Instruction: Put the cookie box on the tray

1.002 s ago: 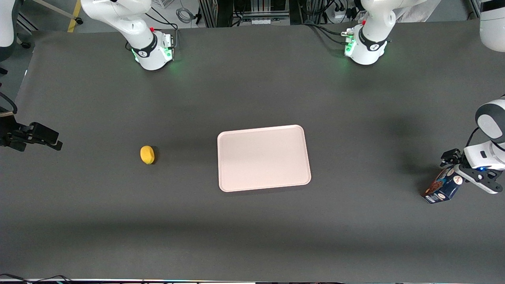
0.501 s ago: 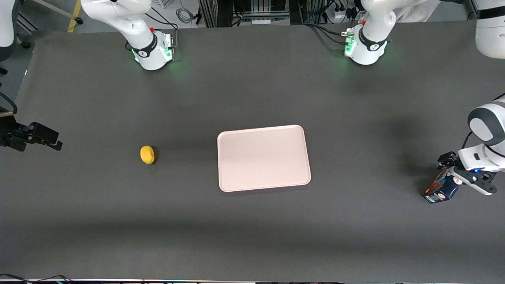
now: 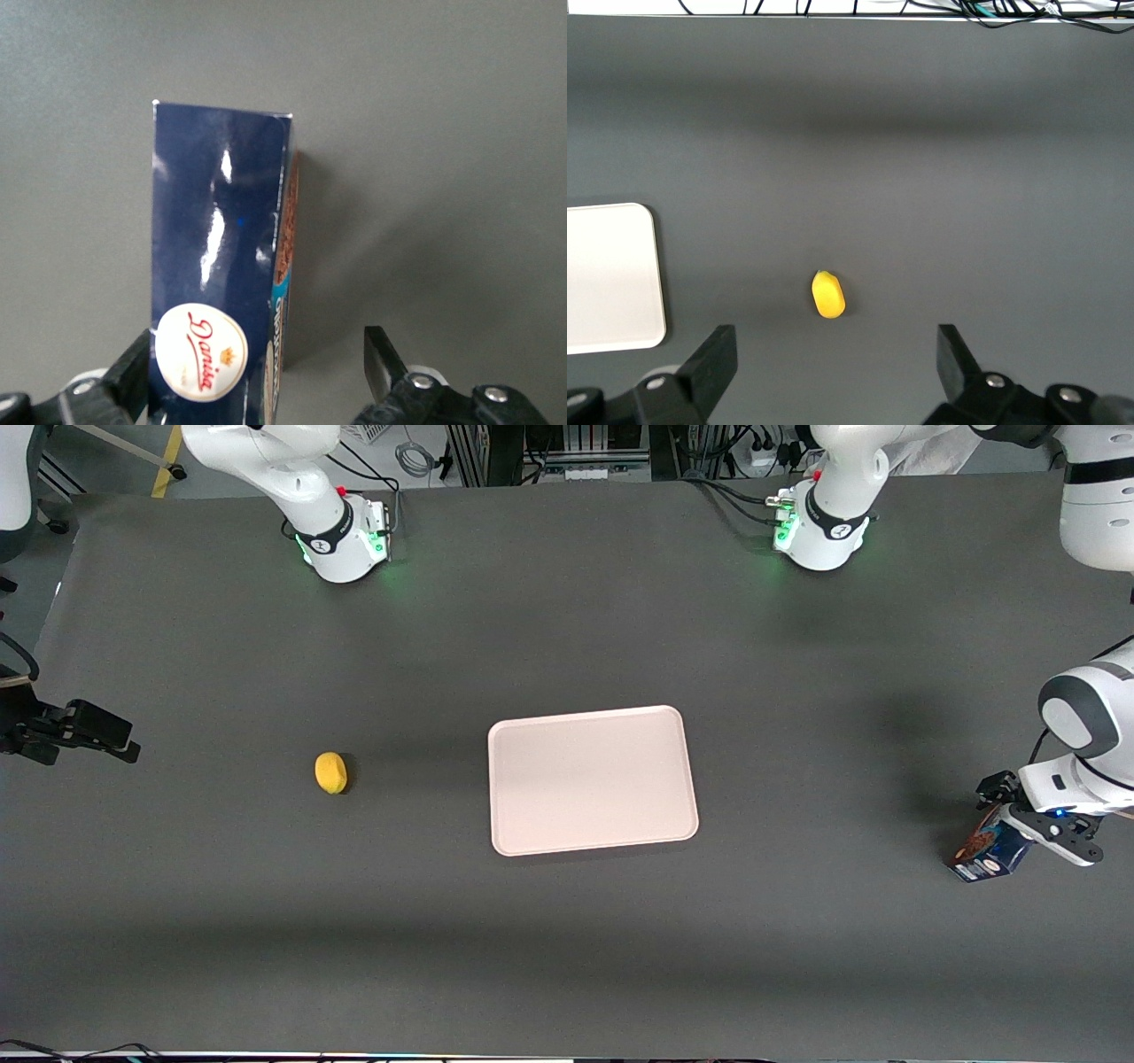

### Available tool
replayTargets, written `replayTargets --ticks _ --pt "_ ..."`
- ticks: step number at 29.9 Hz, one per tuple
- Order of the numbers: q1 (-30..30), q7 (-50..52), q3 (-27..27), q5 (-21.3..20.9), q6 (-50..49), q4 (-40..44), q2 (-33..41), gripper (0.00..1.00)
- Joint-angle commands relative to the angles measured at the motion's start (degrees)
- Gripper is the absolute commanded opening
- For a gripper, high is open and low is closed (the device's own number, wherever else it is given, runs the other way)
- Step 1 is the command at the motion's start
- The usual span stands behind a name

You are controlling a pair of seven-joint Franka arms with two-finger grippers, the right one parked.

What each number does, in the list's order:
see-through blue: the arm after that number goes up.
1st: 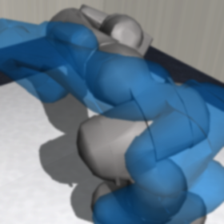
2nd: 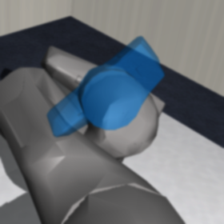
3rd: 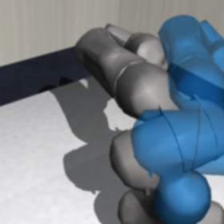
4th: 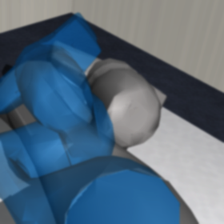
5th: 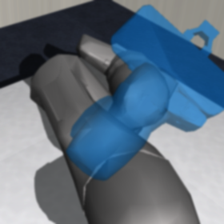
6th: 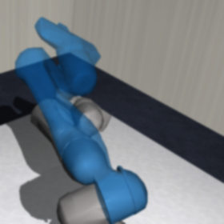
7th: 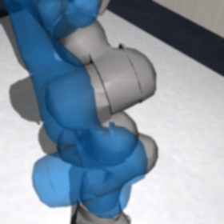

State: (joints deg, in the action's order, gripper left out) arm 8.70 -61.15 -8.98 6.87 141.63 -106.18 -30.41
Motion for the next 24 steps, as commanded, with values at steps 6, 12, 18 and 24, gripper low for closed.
replayTargets --ticks 6,12,18,24 --pt "-0.5 -0.5 -0.2 1.0 2.4 -0.4 -1.2 1.00" --pt "-0.5 -0.5 -0.2 1.0 2.4 -0.4 -1.2 0.98" --pt "-0.5 -0.5 -0.2 1.0 2.2 -0.3 -1.2 0.74" --pt "-0.6 -0.4 -0.2 1.0 2.0 0.3 -1.2 0.53"
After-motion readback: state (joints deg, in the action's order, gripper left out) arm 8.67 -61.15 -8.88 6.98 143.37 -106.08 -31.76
